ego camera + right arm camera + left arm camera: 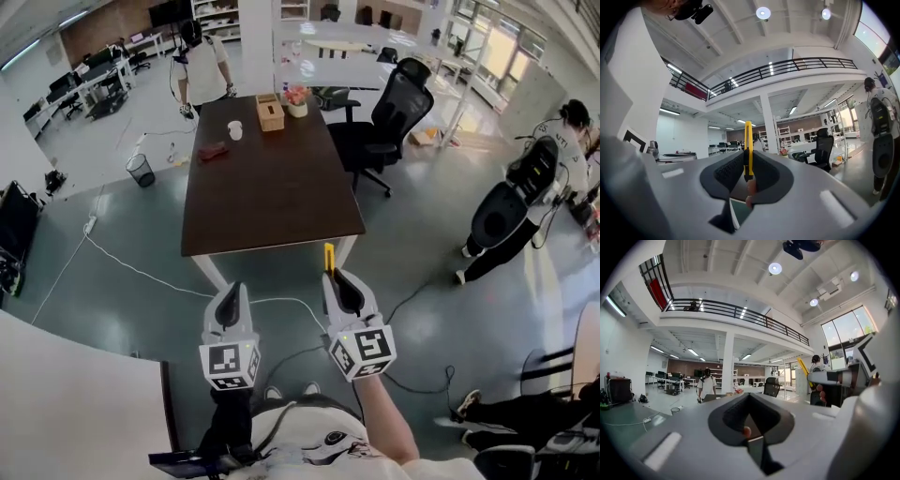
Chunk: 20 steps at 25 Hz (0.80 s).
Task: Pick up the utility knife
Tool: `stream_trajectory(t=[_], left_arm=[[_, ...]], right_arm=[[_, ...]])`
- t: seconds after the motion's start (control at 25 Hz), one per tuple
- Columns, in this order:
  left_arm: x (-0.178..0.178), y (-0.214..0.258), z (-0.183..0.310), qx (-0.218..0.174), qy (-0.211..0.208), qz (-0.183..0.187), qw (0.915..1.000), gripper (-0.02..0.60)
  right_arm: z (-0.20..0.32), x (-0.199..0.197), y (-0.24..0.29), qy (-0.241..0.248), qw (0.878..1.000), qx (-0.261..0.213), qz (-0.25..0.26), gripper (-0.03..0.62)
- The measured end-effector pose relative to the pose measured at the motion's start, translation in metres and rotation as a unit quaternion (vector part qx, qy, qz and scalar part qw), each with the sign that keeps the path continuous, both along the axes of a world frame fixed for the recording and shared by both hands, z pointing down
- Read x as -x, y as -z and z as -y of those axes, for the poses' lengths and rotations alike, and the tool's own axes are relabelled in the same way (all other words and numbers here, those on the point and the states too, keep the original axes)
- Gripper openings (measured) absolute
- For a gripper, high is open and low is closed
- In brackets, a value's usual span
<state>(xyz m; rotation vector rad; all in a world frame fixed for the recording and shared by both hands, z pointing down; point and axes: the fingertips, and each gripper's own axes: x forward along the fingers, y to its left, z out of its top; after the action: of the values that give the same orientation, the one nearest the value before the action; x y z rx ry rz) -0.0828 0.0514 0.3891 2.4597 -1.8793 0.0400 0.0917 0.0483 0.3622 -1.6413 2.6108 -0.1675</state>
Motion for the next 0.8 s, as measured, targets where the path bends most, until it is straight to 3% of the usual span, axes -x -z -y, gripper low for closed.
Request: stream_trajectory(t=[0.32,0.8], left_arm=[[0.006,0.004,0.023,-0.032,-0.005,0.005,0.9995,-0.003],[0.010,0.021,0.035,-0.041,0.000,0.003,0.9992,-0.003]], right_arm=[[0.020,0.005,0.001,-0.007,0.999,-0.032,-0.002,0.057],[0.032,0.011,0.015,-0.006,0.999,-0.037,-0.012,0.057]])
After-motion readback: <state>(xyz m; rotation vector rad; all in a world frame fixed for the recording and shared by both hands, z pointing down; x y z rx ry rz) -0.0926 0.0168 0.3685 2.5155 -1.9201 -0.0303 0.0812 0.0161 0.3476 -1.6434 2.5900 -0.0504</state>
